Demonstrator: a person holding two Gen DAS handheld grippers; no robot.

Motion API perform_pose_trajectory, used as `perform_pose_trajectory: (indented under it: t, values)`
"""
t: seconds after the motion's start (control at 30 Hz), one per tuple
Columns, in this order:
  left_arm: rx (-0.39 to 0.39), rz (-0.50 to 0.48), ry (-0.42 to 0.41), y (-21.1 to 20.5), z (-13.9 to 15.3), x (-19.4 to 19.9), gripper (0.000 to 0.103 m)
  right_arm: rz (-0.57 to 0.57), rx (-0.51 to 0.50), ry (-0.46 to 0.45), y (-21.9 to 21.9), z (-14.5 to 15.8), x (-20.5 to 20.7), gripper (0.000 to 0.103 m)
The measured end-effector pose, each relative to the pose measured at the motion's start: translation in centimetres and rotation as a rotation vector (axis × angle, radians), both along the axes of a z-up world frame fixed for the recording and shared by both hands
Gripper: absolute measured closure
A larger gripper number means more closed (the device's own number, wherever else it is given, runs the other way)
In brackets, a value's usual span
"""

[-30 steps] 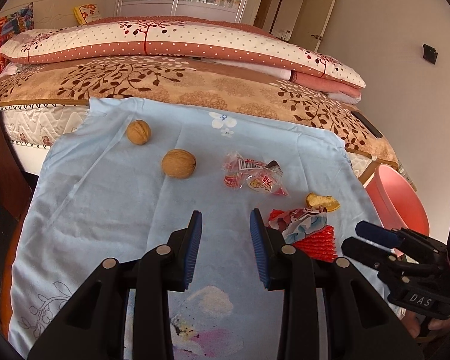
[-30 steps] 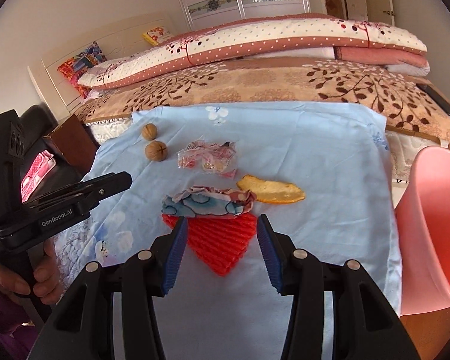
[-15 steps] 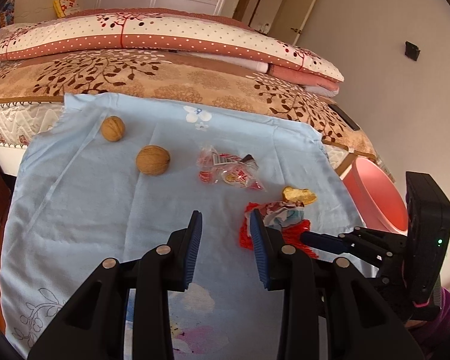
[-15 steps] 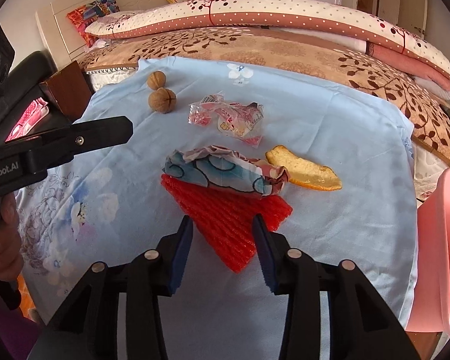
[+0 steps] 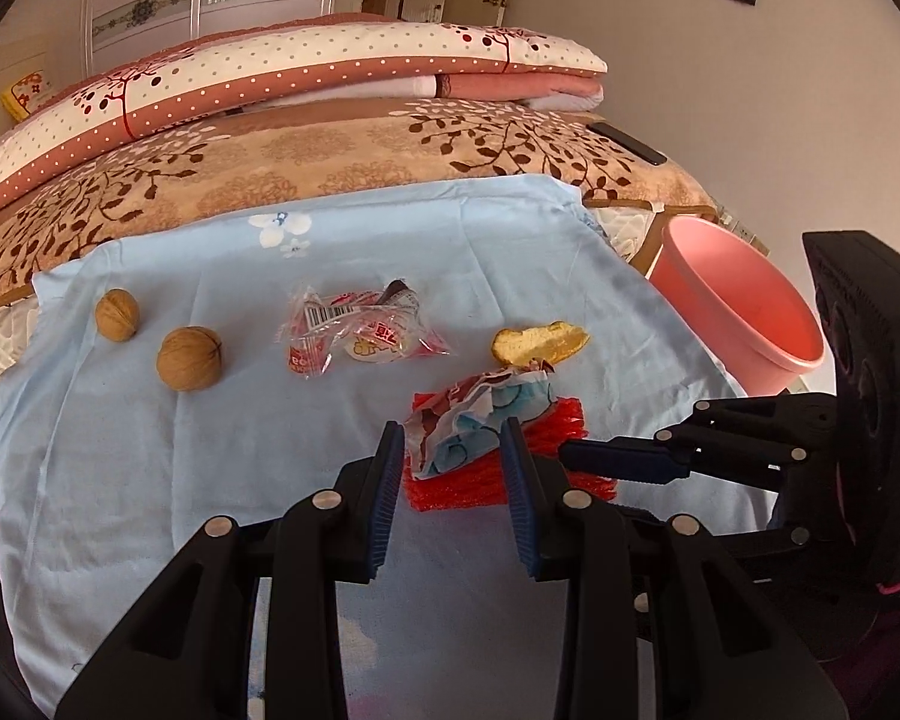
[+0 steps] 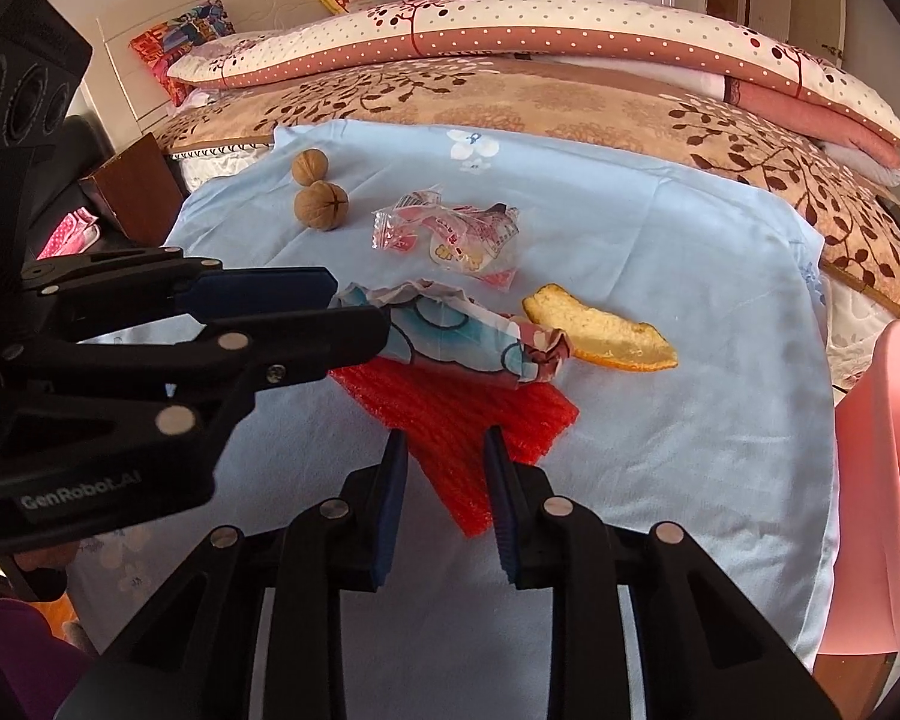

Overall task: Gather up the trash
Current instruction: 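Close the right tool on the red foam mesh, then lift the red mesh with the right tool toward the bucket while the left tool approaches the patterned wrapper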

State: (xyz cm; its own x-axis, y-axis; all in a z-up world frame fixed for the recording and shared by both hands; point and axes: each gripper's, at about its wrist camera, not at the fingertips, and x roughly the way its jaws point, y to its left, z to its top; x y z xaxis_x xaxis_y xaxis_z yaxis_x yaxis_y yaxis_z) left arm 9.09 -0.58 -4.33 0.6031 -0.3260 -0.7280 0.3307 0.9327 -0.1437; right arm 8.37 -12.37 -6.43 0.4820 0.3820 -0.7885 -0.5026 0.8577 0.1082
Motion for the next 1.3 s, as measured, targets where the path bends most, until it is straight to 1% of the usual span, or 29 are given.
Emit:
perform_pose_trajectory:
  t: [0.1,0.13,0.17,0.23,0.37,0.6,0.77,0.9,1.13,1.3]
  values:
    - [-0.020,0.018,-0.001,0.3,-0.1,0.0,0.070,-0.005,0.008,-0.002,-0.1,0.0,-0.1,0.081]
    - [-0.031,0.021,-0.005,0.5,0.0,-0.1,0.073,-0.008,0.012,-0.002,-0.2,0.0,-0.1,0.084]
    - [-0.039,0.020,-0.008,0.6,0.0,-0.1,0.083,-0.011,0.016,-0.003,-0.3,0.0,-0.1,0.087]
    - [-0.044,0.019,-0.011,0.7,0.2,-0.3,0.090,-0.012,0.023,-0.005,-0.5,0.1,-0.2,0.090]
    - [-0.062,0.022,-0.031,0.7,0.8,-0.6,0.095,-0.010,0.034,-0.007,-0.8,0.2,-0.5,0.094]
    - [-0.087,0.059,-0.075,0.8,2.6,-1.1,0.096,-0.037,0.078,-0.031,-2.1,1.8,-1.3,0.095]
    - [-0.099,0.078,-0.114,0.5,4.1,-1.4,0.096,-0.090,0.118,-0.063,-3.9,3.5,-1.6,0.095]
    - [-0.116,0.086,-0.139,0.1,5.1,-1.4,0.096,-0.155,0.140,-0.088,-5.8,4.6,-1.7,0.095]
    - [-0.134,0.067,-0.169,-1.8,6.4,-1.1,0.096,-0.279,0.179,-0.132,-9.7,6.2,-1.2,0.095]
    - [-0.140,0.039,-0.184,-3.2,6.8,-1.1,0.096,-0.344,0.196,-0.153,-12.1,6.8,-1.3,0.095]
